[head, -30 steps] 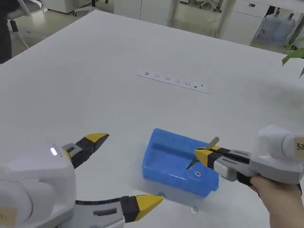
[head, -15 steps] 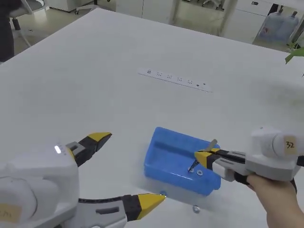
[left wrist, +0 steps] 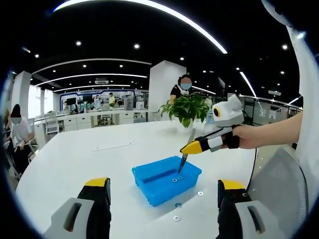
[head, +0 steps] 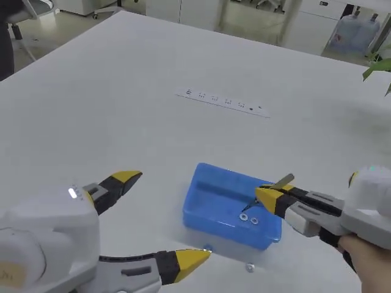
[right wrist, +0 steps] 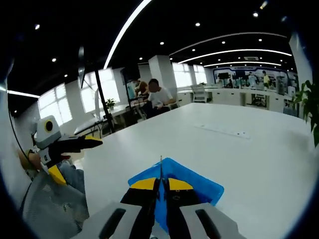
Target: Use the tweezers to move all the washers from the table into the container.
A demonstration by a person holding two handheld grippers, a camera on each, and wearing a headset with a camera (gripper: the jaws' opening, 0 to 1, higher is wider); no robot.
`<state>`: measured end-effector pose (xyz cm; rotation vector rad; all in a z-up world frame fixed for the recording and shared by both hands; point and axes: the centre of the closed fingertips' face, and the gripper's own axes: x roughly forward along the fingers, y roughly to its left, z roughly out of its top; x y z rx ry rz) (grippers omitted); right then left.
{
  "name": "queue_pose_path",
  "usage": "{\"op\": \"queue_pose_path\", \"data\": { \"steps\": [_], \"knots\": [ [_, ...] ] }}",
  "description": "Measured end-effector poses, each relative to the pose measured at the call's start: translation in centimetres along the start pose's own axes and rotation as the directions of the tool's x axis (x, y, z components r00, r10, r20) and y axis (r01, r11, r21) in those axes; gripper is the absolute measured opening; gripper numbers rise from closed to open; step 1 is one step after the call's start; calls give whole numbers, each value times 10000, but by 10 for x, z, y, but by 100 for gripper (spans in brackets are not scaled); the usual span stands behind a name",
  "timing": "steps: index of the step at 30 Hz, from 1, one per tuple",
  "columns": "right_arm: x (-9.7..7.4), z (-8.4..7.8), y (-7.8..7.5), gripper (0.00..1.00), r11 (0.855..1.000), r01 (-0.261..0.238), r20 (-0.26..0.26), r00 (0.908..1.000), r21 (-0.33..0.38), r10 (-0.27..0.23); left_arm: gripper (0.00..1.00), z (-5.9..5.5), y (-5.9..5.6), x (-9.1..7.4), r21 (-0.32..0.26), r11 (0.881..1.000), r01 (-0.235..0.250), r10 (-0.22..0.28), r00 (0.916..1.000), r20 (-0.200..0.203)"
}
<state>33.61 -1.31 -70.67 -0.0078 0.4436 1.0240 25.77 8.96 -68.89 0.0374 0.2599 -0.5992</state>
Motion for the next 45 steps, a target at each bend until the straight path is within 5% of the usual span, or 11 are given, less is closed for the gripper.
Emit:
{"op": "queue_pose_path", "data": {
  "steps": [5, 8, 11, 17, 34, 45],
  "knots": [
    [-13, -4, 25, 3, 9987, -501, 156, 9986, 121, 500, 90, -1, -2, 1, 42, 10000, 78, -77, 10000, -47],
    [-18, -20, 32, 3, 9966, -721, -96, 9973, 391, 726, 90, -1, -3, 1, 75, 9999, 105, -104, 9999, -76],
    [-19, -47, 26, 3, 9983, -458, -856, 9951, 351, 486, 90, -1, -3, 1, 99, 9999, 125, -124, 9999, -104],
    [-20, -73, 17, 3, 9981, -65, -1318, 9912, 611, 145, 90, -2, -4, 1, 146, 9998, 133, -130, 9998, -154],
    [-18, -81, 17, 3, 9998, -57, -1733, 9848, 197, 90, 89, -4, -4, 1, 158, 9997, 183, -180, 9996, -200],
    [-16, -84, 33, 2, 9884, -513, -2217, 9749, -1430, 185, 89, -5, -6, 2, 249, 9994, 256, -249, 9993, -287]
  ]
}}
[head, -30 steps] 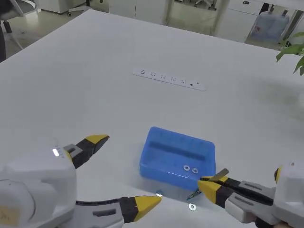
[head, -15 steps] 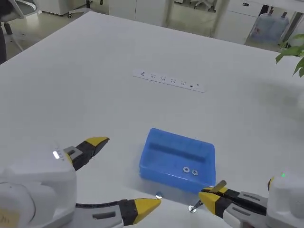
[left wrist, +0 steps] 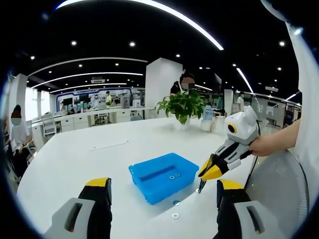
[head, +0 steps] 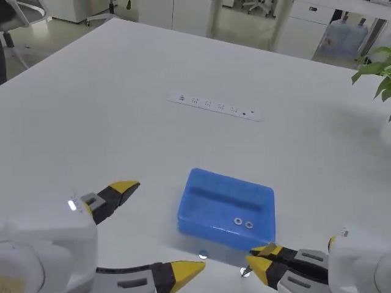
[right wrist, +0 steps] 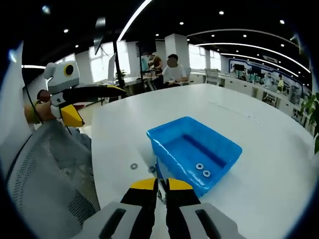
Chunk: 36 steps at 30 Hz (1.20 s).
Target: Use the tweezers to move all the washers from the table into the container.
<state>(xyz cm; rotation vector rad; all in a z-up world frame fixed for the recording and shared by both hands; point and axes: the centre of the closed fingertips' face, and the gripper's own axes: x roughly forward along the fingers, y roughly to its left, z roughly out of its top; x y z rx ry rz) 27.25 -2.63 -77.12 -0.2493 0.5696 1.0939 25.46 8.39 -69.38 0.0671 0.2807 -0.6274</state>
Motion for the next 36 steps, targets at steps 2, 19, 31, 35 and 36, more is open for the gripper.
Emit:
{"op": "queue_pose_path", "data": {
  "steps": [2, 19, 31, 35, 36],
  "knots": [
    [0, 0, -1, 2, 10000, 38, -2, 10000, -3, -39, 89, 0, 0, 0, 19, 10000, 19, -19, 10000, -27],
    [-16, 27, -5, 2, 9870, -132, 1271, 9919, 1603, -74, 88, 2, 2, -1, -10, 10000, -99, 99, 9999, 130],
    [-15, 73, -3, 2, 9958, -757, 1821, 9811, 510, 653, 88, 3, 3, -2, -62, 9999, -144, 145, 9997, 200],
    [-11, 83, -10, 2, 9964, -730, 1949, 9788, 434, 632, 88, 3, 4, -2, -82, 9998, -177, 179, 9996, 228],
    [-10, 86, -12, 2, 9964, -728, 1999, 9778, 428, 628, 88, 3, 4, -3, -70, 9998, -187, 188, 9996, 221]
  ]
}}
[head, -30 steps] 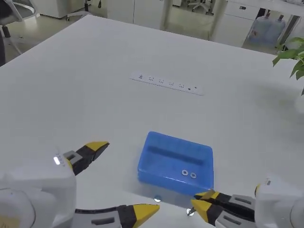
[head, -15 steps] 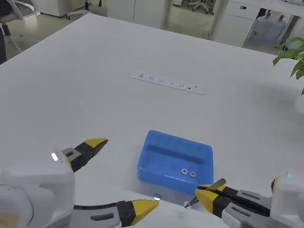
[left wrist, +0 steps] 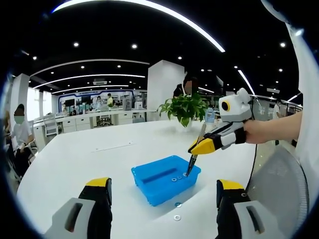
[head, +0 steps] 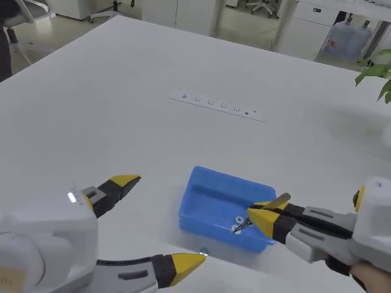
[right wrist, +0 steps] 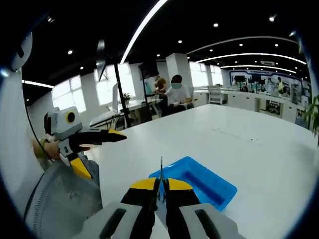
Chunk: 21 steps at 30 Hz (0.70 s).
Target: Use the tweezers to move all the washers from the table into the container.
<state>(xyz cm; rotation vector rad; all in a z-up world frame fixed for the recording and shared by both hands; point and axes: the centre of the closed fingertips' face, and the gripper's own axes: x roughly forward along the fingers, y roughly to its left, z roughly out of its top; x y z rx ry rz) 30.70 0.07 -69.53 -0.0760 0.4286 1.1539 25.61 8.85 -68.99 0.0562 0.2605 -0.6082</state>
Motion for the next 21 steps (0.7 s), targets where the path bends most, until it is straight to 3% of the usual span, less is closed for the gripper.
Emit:
{"op": "queue_pose_path", "data": {
  "steps": [10, 15, 21],
  "knots": [
    [30, -1, -37, 2, 9972, 632, -387, 9973, 388, -617, 88, 0, 0, 0, 51, 10000, 9, -9, 10000, -31],
    [46, -17, -53, 2, 9926, 821, -912, 9931, 889, -740, 88, 1, 1, 0, -15, 10000, -42, 42, 10000, 24],
    [54, -33, -58, 2, 9922, 820, -1432, 9874, 941, -680, 88, 1, 1, 0, -48, 10000, -16, 16, 10000, 52]
  ]
}}
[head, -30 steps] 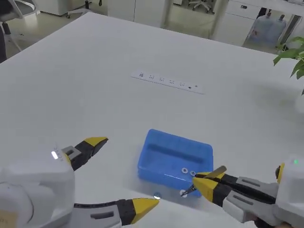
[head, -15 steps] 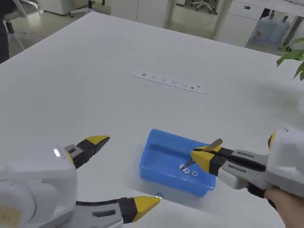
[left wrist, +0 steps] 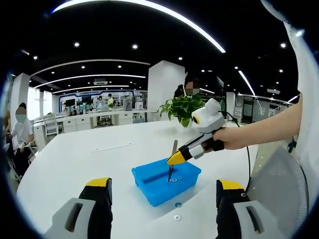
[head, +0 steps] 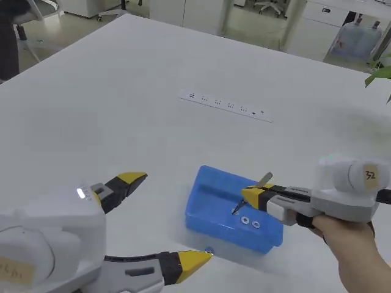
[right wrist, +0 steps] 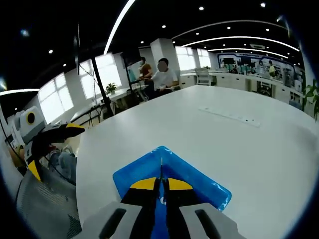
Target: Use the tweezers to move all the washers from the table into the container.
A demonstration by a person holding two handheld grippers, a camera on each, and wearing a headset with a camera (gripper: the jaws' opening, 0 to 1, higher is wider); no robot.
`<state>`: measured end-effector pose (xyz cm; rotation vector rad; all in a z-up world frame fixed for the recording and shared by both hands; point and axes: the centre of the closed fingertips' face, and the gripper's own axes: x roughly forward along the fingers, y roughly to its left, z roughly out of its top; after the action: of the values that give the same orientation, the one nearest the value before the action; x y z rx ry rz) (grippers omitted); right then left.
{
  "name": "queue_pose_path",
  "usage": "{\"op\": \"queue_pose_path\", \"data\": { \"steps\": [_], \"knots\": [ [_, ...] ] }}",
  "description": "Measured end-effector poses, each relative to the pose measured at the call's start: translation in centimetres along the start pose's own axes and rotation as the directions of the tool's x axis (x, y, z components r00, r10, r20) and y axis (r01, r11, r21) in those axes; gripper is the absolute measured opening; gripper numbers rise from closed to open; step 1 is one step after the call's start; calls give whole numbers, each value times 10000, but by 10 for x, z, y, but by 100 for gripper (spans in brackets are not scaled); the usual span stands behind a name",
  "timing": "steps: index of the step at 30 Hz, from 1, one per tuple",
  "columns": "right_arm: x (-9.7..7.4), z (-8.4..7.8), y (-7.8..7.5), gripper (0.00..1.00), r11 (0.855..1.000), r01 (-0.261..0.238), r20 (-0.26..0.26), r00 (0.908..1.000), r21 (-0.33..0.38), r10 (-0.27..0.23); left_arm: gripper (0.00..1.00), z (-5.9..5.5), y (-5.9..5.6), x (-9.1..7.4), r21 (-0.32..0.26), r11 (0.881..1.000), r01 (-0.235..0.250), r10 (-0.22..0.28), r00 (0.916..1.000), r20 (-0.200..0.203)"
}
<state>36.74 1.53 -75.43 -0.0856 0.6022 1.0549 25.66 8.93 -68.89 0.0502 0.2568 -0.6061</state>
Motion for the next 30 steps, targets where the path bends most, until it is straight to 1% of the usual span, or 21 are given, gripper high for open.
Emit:
{"op": "queue_pose_path", "data": {
  "steps": [6, 7, 9, 10, 14, 20, 25, 27, 30],
  "knots": [
    [7, -12, -5, 2, 9999, 22, -413, 9991, -134, -28, 87, 0, -1, 0, -2, 10000, 36, -36, 10000, -8],
    [6, -9, -6, 2, 9999, 34, -223, 9997, -134, -37, 87, 0, -1, 0, -12, 10000, 49, -49, 10000, -10],
    [5, -11, -6, 2, 9999, 32, -314, 9995, -158, -37, 87, -1, -1, 0, 1, 10000, 63, -63, 10000, -31],
    [6, -9, -5, 2, 9998, 30, -263, 9996, -221, -36, 87, -1, -2, 0, -5, 10000, 85, -85, 10000, -46],
    [5, -10, -4, 3, 9993, 0, -328, 9995, -386, -13, 87, -1, -3, 1, 28, 9999, 138, -137, 9999, -69],
    [-7, -2, 2, 3, 9988, 127, 64, 9999, -463, -124, 87, -1, -2, 0, 36, 9999, 135, -135, 9999, -77],
    [-23, 12, 10, 3, 9987, 127, 660, 9978, -488, -94, 87, -1, -3, 0, 39, 9999, 155, -155, 9999, -71],
    [-29, 17, 17, 3, 9977, -36, 892, 9960, -678, 97, 87, -2, -3, 1, 32, 9998, 181, -180, 9998, -117],
    [-37, 22, 27, 3, 9965, -234, 1064, 9938, -802, 319, 87, -2, -5, 1, 45, 9997, 234, -234, 9996, -125]
  ]
}}
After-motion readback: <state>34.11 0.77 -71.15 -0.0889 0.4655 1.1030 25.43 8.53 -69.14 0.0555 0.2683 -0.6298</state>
